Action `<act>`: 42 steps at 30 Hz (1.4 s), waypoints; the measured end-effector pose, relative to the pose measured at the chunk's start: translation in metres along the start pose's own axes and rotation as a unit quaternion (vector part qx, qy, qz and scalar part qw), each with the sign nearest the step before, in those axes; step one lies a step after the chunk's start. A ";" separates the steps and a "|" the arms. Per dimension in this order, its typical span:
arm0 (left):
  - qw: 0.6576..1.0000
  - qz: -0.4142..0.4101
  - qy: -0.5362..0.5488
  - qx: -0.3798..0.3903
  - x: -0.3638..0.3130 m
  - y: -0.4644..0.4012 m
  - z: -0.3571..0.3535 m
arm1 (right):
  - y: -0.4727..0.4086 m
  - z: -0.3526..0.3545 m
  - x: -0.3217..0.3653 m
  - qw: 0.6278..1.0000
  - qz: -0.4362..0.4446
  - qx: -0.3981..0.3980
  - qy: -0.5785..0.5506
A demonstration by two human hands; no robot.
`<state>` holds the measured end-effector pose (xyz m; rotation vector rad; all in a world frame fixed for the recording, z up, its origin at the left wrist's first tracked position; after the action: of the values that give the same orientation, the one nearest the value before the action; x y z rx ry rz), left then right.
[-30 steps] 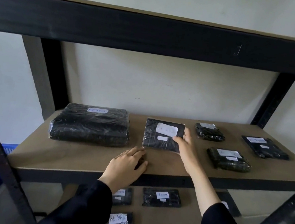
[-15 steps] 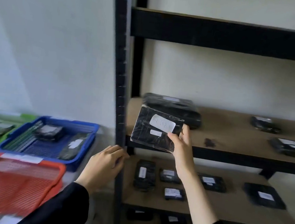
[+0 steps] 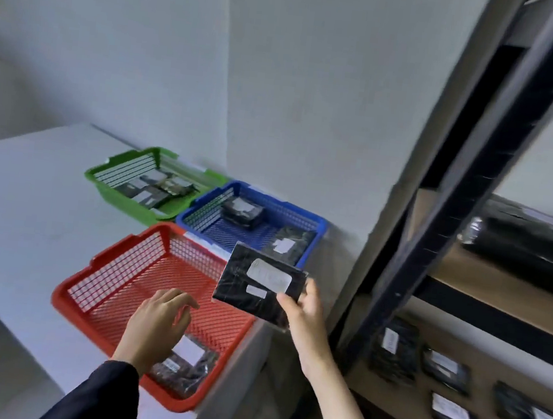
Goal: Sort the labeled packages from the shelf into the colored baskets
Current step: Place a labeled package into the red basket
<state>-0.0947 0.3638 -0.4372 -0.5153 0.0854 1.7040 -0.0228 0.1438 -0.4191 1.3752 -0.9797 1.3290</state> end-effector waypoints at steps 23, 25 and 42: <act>0.993 0.048 -0.098 0.051 0.195 -0.040 0.015 | -0.041 -0.244 -0.132 0.949 -0.077 0.106 0.288; 0.991 0.008 -0.109 0.072 0.196 -0.042 0.011 | -0.036 -0.243 -0.128 0.911 -0.051 0.089 0.400; 0.995 -0.021 -0.040 0.088 0.205 -0.039 -0.004 | -0.012 -0.229 -0.132 0.802 -0.147 0.069 0.574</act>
<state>-0.0787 0.5588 -0.5101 -0.3155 0.1656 1.6560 -0.0754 0.3603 -0.5622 0.5244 0.1647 1.6266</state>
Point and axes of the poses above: each hand's wrist, its own y-axis away from the middle knuckle, its own z-axis out of the back of the hand, x = y × z, the point moved 8 cm from there along -y, towards the middle knuckle
